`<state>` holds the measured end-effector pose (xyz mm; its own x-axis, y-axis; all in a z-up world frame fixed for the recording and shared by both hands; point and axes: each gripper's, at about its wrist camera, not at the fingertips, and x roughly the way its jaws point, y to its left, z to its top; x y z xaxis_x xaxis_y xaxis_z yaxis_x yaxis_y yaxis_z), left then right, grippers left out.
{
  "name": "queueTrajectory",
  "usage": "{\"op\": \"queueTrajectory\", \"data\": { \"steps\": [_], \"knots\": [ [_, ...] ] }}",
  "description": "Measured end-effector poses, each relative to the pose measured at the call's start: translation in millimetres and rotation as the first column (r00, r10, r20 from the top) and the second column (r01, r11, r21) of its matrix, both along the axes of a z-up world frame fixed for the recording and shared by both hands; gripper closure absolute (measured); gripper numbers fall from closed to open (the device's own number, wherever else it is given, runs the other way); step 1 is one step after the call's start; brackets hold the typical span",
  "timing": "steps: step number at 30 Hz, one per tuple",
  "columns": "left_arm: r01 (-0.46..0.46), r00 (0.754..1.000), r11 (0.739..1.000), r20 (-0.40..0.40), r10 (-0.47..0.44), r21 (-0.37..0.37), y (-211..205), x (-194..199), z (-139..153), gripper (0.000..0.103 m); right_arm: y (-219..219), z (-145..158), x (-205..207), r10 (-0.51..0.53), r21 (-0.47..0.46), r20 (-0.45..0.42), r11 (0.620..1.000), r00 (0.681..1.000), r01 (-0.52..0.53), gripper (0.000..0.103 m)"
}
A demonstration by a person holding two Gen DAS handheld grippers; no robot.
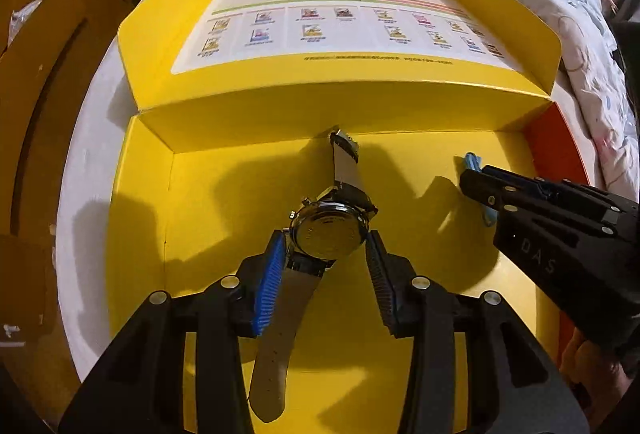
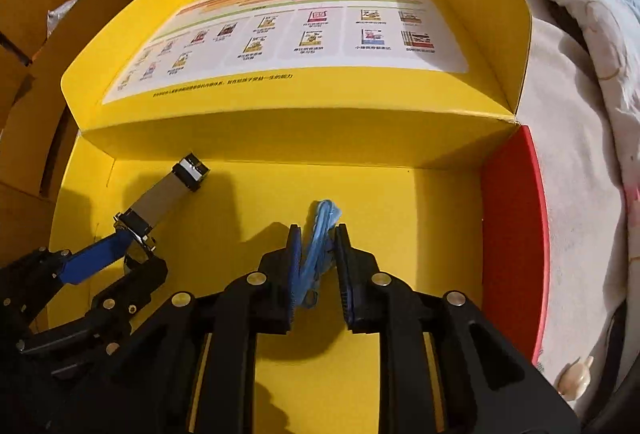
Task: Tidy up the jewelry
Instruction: 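Carry the watch and blue clip into the yellow box and open both tools, then grasp the red bead hairpin with the left tool while the right tool grasps the gold brooch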
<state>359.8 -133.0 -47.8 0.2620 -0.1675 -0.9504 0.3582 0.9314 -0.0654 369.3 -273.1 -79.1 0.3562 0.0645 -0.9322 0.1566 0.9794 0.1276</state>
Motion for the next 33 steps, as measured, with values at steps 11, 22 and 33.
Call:
{"op": "queueTrajectory", "data": {
  "steps": [11,22,33],
  "knots": [
    [-0.021,0.994,0.997,0.104,0.029,-0.075,29.0,-22.6,54.1,0.029,0.0,53.2,-48.2,0.0,-0.004,0.164,1.0,0.986,0.001,0.052],
    [-0.078,0.958,0.986,0.263,0.115,-0.149,108.6,-122.4,115.4,0.014,18.3,141.1,-221.4,0.086,-0.015,0.399,0.996,0.913,-0.088,0.039],
    [-0.192,0.951,0.965,0.21,0.228,-0.177,205.4,-190.6,83.9,0.014,15.9,120.9,-313.8,0.019,0.073,0.382,0.996,0.924,-0.051,0.038]
  ]
}}
